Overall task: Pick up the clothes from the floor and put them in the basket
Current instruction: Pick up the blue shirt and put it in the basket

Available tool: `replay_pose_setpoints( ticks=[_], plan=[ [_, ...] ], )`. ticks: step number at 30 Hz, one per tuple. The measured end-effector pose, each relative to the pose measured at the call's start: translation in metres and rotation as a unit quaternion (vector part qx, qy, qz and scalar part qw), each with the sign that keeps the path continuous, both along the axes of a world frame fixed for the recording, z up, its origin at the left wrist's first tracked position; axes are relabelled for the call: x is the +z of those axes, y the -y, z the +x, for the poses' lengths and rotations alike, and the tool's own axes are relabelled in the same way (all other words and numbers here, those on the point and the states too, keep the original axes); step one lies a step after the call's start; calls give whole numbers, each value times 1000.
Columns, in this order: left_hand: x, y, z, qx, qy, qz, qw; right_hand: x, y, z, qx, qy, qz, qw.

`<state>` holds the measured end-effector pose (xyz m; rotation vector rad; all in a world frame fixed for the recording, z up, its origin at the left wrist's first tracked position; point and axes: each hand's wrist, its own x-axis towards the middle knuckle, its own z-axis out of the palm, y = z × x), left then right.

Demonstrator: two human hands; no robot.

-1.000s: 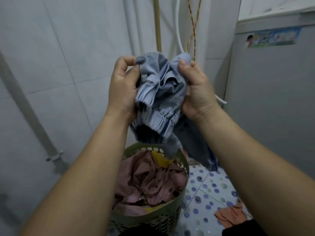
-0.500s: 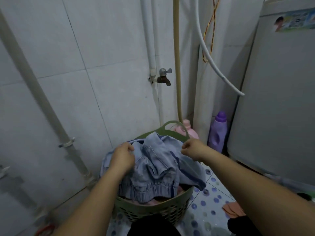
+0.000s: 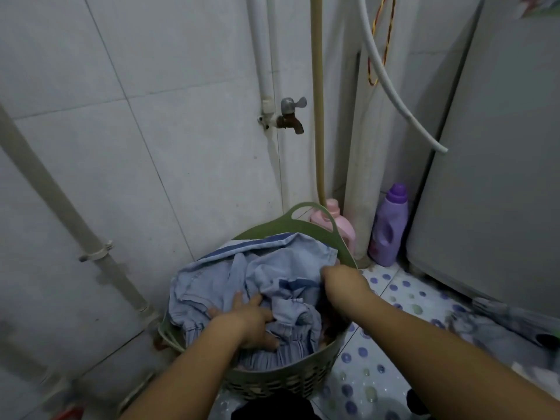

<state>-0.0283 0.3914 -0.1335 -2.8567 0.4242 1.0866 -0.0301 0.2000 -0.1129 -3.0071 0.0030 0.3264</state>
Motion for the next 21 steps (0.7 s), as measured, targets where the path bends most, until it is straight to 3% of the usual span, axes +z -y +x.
replay_pose_setpoints(
  ticks=[2,4,7,9,12,17,21],
  plan=[
    [-10,-3,0,-3,-26,26,999,-2,-3,10,16,14,51,998],
    [-19,-1,2,-19,-58,62,996,-11,-4,16,66,-39,71,995],
    [-26,6,1,-37,-94,102,990,-24,-2,11,142,-140,-32,979],
    [-20,14,3,-50,-105,112,987,-29,6,10,145,-147,-74,976],
    [14,31,12,-70,-100,99,988,-22,31,12,81,-77,-3,994],
    [78,87,32,-57,28,69,996,6,115,4,-67,-22,152,986],
    [91,167,37,-148,158,-84,973,1,203,-23,-222,-48,191,955]
  ],
)
